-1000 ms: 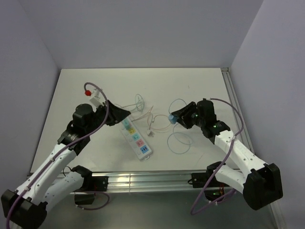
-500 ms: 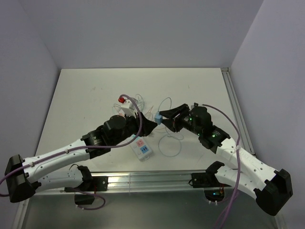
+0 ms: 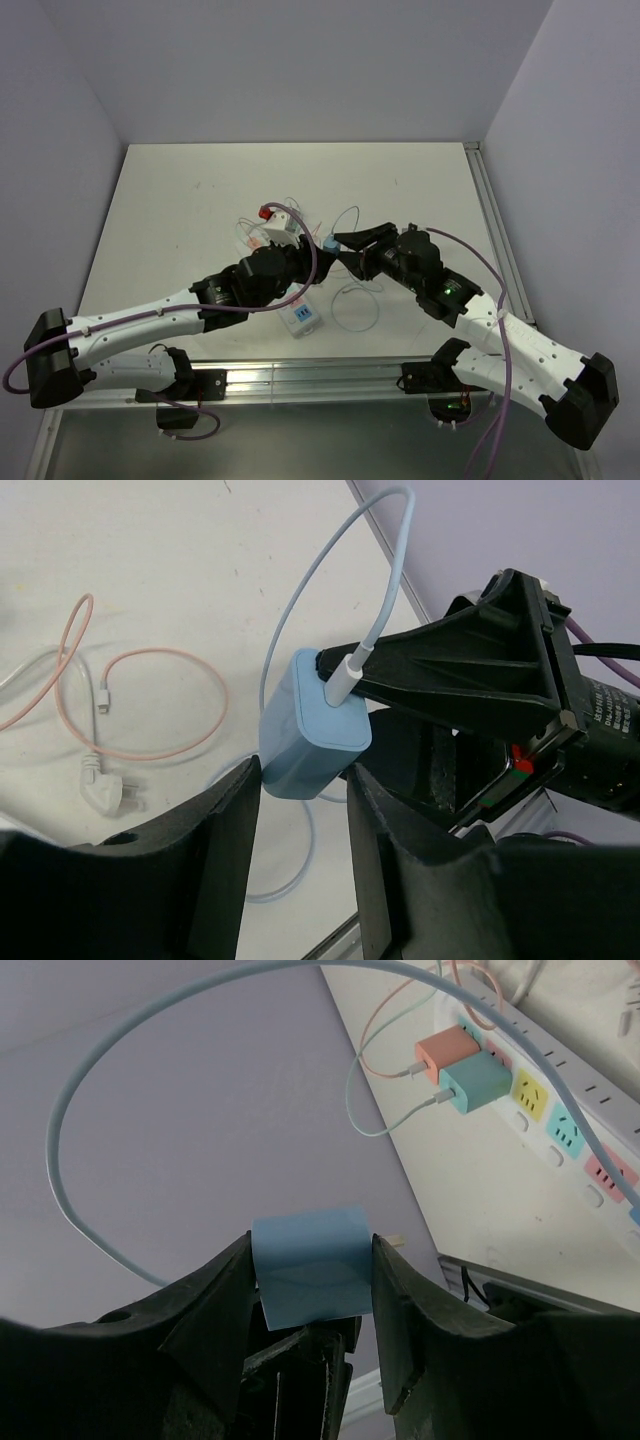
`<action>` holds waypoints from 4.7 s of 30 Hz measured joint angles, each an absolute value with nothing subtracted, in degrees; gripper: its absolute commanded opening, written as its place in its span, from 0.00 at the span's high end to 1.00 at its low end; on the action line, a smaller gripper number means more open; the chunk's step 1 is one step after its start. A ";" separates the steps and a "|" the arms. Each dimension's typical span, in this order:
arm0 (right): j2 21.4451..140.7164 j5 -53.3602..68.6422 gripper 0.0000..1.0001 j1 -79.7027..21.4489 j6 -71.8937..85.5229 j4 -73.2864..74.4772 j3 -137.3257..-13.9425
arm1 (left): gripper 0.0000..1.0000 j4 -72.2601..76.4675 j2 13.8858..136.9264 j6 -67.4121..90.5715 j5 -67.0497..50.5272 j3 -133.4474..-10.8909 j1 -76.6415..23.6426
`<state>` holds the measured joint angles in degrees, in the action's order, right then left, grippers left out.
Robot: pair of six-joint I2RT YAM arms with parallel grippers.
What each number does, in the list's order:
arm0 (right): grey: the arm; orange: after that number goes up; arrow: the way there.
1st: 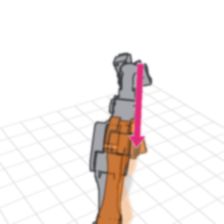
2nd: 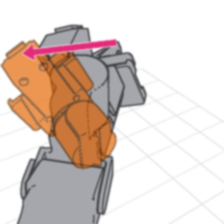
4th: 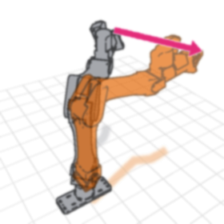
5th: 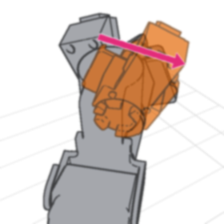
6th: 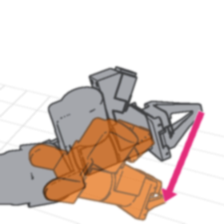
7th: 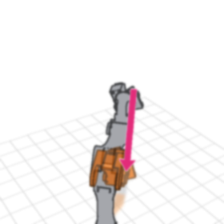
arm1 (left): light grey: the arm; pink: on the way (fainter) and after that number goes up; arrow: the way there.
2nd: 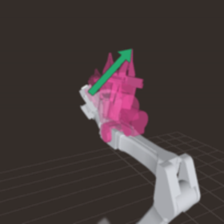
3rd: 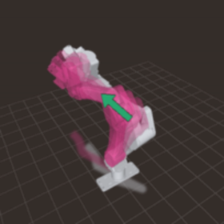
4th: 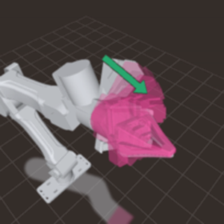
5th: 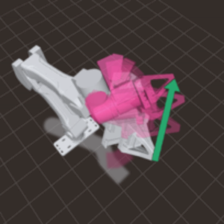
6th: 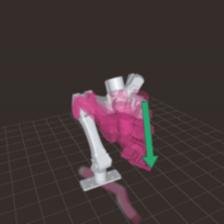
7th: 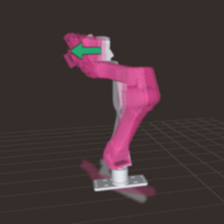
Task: Insert the plug
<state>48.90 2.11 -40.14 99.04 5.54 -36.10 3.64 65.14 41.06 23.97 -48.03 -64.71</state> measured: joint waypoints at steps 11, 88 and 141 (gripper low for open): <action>49.08 -3.64 1.00 -43.48 101.65 5.96 -36.12 | 0.57 2.76 66.04 41.23 25.91 -48.82 -64.99; 48.53 27.09 0.43 -49.08 23.46 25.93 -56.64 | 0.99 6.52 59.51 31.11 -53.25 -47.18 -45.19; 86.63 -22.04 1.00 -64.40 19.38 -28.18 -42.57 | 0.43 -26.24 56.69 60.05 20.51 -34.94 -26.87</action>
<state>86.63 -22.04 -64.40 19.38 -28.18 -42.57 -26.24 56.69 60.05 20.51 -34.94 -26.87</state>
